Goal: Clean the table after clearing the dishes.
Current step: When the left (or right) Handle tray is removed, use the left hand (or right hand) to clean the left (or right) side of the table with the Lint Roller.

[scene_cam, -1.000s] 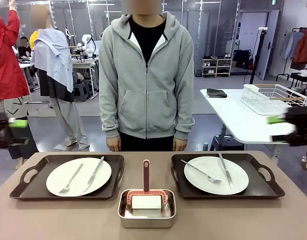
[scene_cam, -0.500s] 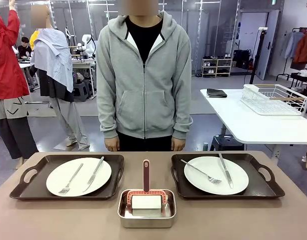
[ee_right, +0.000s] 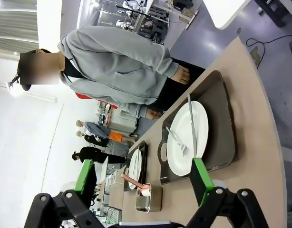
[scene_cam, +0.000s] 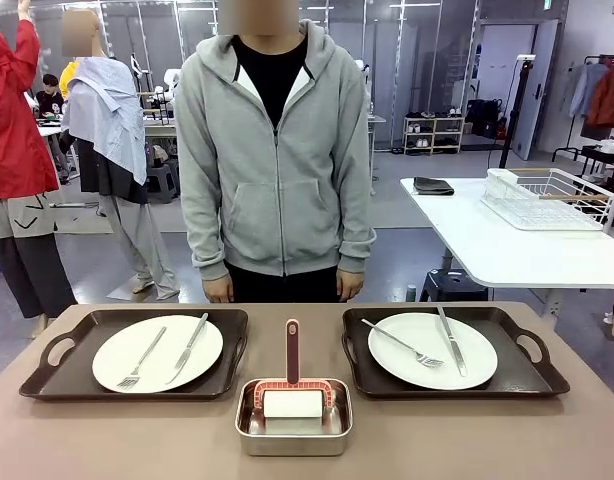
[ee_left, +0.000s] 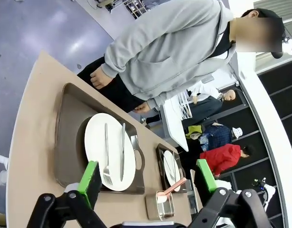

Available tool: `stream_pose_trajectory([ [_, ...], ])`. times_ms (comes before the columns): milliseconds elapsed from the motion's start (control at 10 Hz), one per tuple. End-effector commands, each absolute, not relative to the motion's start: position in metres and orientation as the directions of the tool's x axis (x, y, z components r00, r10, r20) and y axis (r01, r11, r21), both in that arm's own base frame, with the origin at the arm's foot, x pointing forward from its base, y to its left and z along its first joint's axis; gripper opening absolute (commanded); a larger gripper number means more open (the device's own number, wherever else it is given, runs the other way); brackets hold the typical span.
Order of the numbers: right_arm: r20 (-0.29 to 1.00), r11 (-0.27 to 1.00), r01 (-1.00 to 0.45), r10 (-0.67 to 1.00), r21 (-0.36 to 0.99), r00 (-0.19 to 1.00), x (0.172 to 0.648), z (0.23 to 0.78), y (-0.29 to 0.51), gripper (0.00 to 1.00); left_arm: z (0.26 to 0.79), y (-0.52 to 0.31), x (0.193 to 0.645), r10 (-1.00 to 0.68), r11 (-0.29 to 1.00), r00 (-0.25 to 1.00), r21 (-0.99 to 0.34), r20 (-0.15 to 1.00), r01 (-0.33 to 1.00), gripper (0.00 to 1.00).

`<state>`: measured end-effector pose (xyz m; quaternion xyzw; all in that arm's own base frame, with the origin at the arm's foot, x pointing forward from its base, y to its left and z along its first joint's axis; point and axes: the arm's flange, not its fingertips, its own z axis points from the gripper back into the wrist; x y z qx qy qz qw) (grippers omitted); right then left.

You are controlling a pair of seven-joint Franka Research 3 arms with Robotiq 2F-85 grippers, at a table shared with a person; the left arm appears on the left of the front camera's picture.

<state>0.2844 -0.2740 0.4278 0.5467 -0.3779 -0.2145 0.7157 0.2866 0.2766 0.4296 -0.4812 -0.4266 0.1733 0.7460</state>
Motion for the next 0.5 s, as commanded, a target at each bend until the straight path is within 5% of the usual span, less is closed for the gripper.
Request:
stream_pose_trajectory([
  [0, 0.309, 0.306, -0.115, -0.723, 0.945, 0.618, 0.2833, 0.4307, -0.2742, 1.00, 0.4298, 0.2797, 0.2873, 0.670, 0.468, 0.576, -0.869, 0.469, 0.163, 1.00],
  [400, 0.309, 0.306, -0.115, -0.723, 0.945, 0.618, 0.2833, 0.4307, -0.2742, 1.00, 0.4298, 0.2797, 0.2873, 0.670, 0.468, 0.576, -0.869, 0.469, 0.163, 1.00],
])
